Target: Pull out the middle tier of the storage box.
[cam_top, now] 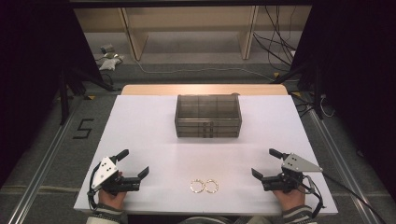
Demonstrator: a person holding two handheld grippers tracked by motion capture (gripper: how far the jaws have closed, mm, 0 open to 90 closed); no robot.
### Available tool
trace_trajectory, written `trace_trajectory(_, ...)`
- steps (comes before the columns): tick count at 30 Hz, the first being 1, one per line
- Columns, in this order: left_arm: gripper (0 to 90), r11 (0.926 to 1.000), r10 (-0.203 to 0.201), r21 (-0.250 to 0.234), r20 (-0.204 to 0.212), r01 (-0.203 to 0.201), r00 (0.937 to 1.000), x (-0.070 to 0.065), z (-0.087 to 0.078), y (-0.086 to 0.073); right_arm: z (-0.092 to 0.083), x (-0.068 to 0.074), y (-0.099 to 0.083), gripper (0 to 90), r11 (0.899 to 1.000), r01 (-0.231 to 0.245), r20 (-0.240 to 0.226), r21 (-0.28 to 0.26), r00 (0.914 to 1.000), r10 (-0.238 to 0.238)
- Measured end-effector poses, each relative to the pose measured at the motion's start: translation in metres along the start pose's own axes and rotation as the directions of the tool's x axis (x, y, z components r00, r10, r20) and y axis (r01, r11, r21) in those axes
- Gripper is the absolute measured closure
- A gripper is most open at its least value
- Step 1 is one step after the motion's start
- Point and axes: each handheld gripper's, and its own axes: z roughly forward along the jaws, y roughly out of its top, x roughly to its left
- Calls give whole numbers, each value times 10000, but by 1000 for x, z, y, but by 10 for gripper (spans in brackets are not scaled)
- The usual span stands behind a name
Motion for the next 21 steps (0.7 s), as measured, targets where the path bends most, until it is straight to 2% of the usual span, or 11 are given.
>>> trace_trajectory(4,0,9994,328,72,-145,-327,9994,-3,3,0,0,0,0,5,9998,-130,-166,119,9998,132)
trace_trajectory(6,0,9986,528,81,1,-528,9986,-6,3,0,0,0,0,5,9999,-151,-170,76,9997,152)
trace_trajectory(8,0,9985,538,109,-4,-537,9986,-7,3,0,0,0,0,5,9999,-117,-148,67,9998,118)
trace_trajectory(10,0,9989,447,155,-16,-446,9990,-5,3,0,0,0,0,5,9999,-62,-141,145,9999,64)
trace_trajectory(14,24,9997,-99,231,71,98,9999,-1,2,-1,2,1,0,5,9997,97,-199,239,9998,-92)
trace_trajectory(21,36,9997,-56,217,-78,58,10000,-1,2,-1,2,1,0,6,9997,61,-172,230,9998,-57)
